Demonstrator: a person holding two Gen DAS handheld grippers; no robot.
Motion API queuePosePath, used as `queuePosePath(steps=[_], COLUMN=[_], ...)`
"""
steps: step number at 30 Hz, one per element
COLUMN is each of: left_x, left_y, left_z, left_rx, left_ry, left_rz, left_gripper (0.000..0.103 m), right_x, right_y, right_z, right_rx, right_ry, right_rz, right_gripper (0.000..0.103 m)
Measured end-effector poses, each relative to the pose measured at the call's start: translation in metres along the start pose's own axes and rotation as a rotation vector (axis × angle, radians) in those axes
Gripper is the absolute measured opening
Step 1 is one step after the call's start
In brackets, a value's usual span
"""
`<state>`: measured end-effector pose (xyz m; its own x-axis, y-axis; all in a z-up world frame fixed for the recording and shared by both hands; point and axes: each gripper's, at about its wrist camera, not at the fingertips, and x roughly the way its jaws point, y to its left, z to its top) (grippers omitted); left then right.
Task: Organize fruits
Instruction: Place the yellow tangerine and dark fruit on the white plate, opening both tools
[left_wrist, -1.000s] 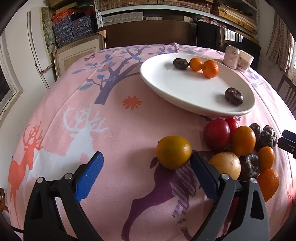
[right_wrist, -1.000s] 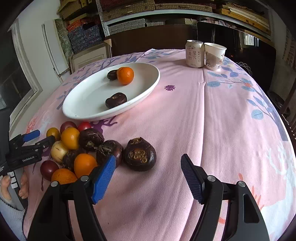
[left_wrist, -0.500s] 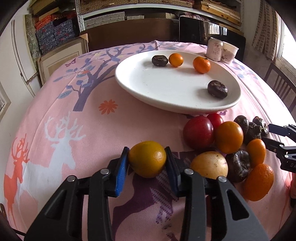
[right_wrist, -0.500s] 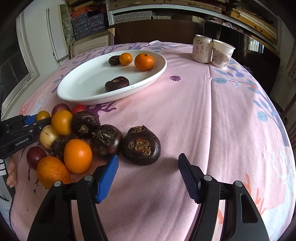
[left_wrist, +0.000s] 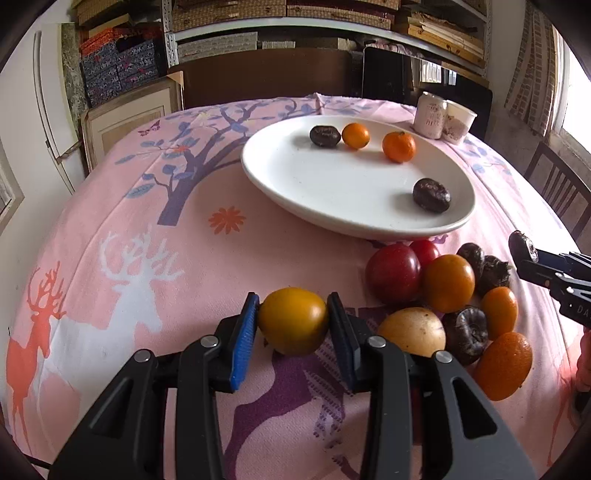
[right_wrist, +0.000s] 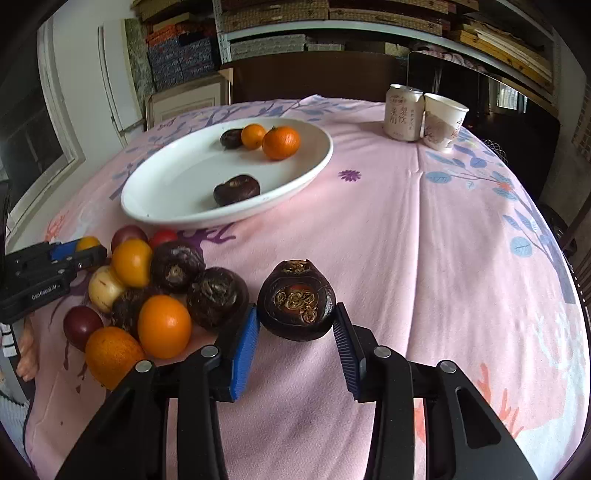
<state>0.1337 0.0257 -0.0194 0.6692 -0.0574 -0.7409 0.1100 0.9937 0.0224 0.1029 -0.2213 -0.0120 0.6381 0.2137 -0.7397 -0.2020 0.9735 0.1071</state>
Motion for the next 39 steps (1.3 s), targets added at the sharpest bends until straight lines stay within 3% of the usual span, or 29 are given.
queuePosePath(steps=[3,7,13,14,15,16,17,24,26,35,39], left_x=[-0.015,-0.013,0.019,0.025,0.029,0.033,0.034,0.020,0.015,-0.001,0.000], left_y=[-0.002,-0.014,-0.030,-0.030,-0.030,-0.030,-0.030,-0.020,-0.018,-0.025,-0.028], left_z=[0.011,0.045,0.082,0.083,0.083,0.081,0.079,0.064,0.058,0.027,0.023], left_rx=[-0.008,-0.001,-0.017,-0.028,-0.036,-0.039,-0.033,-0.015,-0.013,0.021,0.026], left_ry=[-0.057,-0.062,-0.046,-0.044,-0.047,-0.050,-0.052,-0.069,-0.074,-0.063,-0.045], left_rz=[0.014,0.013,-0.013,-0.019,-0.024,-0.024,-0.015,0.002,0.012,0.032,-0.017], left_gripper=[0.037,0.037,0.038,0.039,0.049,0.062,0.069,0.070,0.076,0.083,0.083], right_x=[-0.013,-0.011,0.019,0.026,0.032,0.036,0.036,0.014,0.005,-0.019,-0.021], right_y=[-0.012,-0.012,0.028,0.032,0.036,0.037,0.038,0.019,0.017,0.004,-0.001], right_z=[0.010,0.044,0.089,0.092,0.094,0.094,0.092,0.081,0.073,0.039,0.038], right_rx=[0.064,0.116,0.035,0.033,0.024,0.013,0.001,0.065,0.075,0.112,0.130], right_ry=[-0.059,-0.066,-0.085,-0.086,-0.088,-0.093,-0.101,-0.126,-0.130,-0.134,-0.130], right_rz=[0.009,0.062,0.075,0.088,0.092,0.072,0.049,0.101,0.113,0.116,0.124], right_gripper=[0.041,0.041,0.043,0.046,0.053,0.073,0.076,0.076,0.076,0.076,0.076])
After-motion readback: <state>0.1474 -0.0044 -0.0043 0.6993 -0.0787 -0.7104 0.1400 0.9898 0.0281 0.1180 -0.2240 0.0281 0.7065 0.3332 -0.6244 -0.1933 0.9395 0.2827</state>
